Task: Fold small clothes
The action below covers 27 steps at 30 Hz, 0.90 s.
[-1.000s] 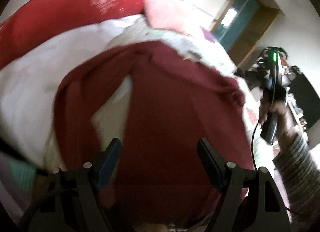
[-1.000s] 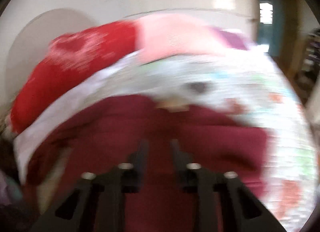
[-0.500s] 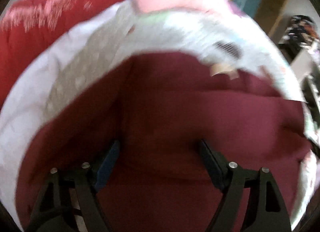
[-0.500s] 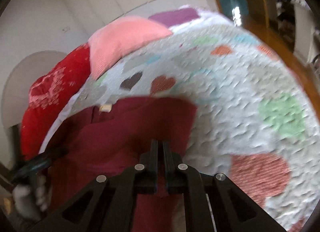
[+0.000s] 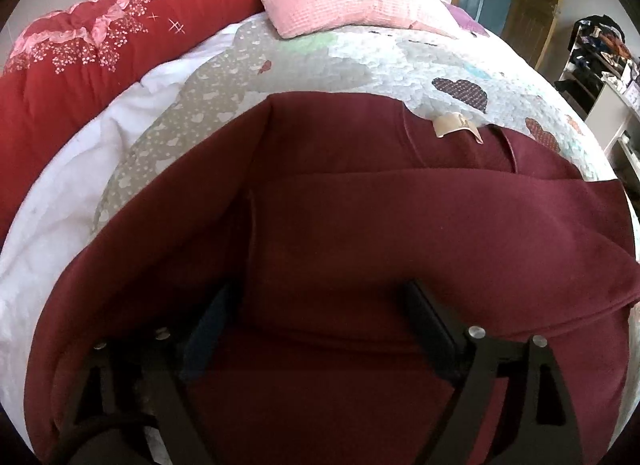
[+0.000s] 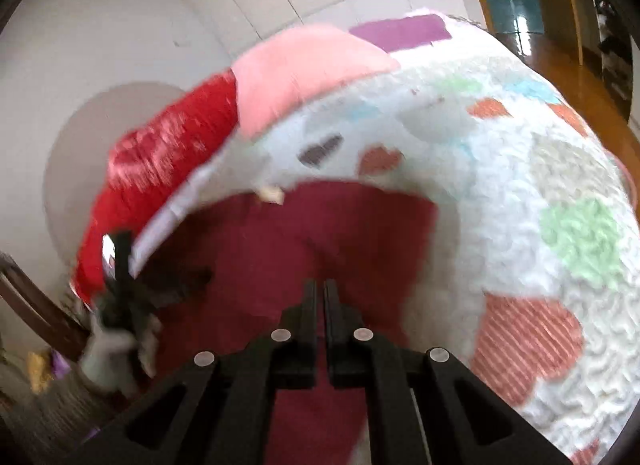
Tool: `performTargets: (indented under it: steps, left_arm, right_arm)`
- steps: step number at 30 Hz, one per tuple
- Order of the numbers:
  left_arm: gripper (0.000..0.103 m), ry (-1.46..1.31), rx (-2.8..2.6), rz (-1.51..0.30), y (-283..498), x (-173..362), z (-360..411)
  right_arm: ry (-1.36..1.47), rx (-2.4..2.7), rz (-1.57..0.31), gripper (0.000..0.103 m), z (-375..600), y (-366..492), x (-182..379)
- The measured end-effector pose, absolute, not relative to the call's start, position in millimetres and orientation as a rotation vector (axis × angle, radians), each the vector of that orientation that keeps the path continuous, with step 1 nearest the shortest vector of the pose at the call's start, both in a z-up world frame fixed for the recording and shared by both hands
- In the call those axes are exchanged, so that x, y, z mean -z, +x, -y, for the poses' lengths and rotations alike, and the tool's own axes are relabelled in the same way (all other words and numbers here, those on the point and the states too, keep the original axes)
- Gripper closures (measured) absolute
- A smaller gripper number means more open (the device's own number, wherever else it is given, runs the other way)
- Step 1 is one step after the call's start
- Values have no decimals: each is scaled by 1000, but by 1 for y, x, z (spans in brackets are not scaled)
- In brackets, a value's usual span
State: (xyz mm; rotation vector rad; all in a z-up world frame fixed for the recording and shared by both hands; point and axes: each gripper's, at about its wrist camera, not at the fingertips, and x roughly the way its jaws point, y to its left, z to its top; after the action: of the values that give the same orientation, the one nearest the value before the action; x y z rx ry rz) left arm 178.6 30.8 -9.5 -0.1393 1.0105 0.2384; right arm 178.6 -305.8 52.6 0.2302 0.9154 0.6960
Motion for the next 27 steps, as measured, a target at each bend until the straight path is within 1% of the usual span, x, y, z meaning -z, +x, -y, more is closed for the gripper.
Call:
performTargets:
  steps: [3, 4, 5, 6, 7, 8, 9, 10, 11, 13, 15, 17, 18, 19, 22, 23, 24, 25, 27]
  left_arm:
    - [16, -134, -232, -998, 177, 10, -31]
    - [16, -131, -231, -992, 176, 10, -30]
    - [15, -129, -229, -988, 176, 11, -30]
    - [15, -127, -227, -984, 176, 11, -30]
    - [15, -124, -225, -979, 175, 11, -30]
    - [15, -123, -225, -975, 175, 11, -30]
    - [14, -122, -226, -969, 175, 12, -30]
    - [14, -121, -227, -966, 175, 13, -30]
    - [13, -121, -229, -962, 174, 13, -30]
    - [13, -116, -235, -953, 173, 13, -29]
    - [13, -117, -235, -950, 173, 13, -29]
    - [13, -119, -233, -948, 173, 13, -29]
    - [13, -119, -232, -946, 172, 13, -29]
    - [13, -118, -231, -943, 172, 13, -29]
    - [13, -120, -219, -936, 168, 11, -29]
    - [14, -116, -218, -937, 165, 10, -28]
    - [13, -100, -220, -938, 159, 7, -26]
    - [13, -84, -222, -934, 152, 3, -23]
    - [14, -47, -223, -948, 131, -5, -14]
  right_arm:
    - [149, -655, -977, 99, 285, 201, -32]
    - [135, -583, -1016, 100, 287, 218, -17]
    - [134, -508, -1052, 100, 292, 229, -6]
    - [138, -413, -1087, 103, 301, 238, 6]
    - [193, -365, -1085, 103, 314, 240, 12]
    - [248, -348, -1060, 103, 323, 234, 9]
    - [237, -307, -1034, 103, 327, 226, 3]
    - [183, -280, -964, 103, 325, 210, -11]
    - [154, -303, -922, 97, 322, 200, -20]
    - [137, -394, -871, 97, 316, 181, -33]
    - [137, -466, -898, 97, 310, 171, -31]
    - [65, -475, -1020, 97, 302, 169, -7]
    - [53, -472, -1041, 103, 303, 168, 2]
    - [106, -489, -1013, 103, 313, 164, 0]
    - [190, -467, -1023, 103, 333, 153, -9]
    - [159, -449, -1016, 103, 331, 146, -13]
    - [108, -427, -1005, 99, 329, 140, -17]
    - [25, -399, -987, 99, 325, 131, -21]
    - [-32, -399, -969, 99, 325, 119, -26]
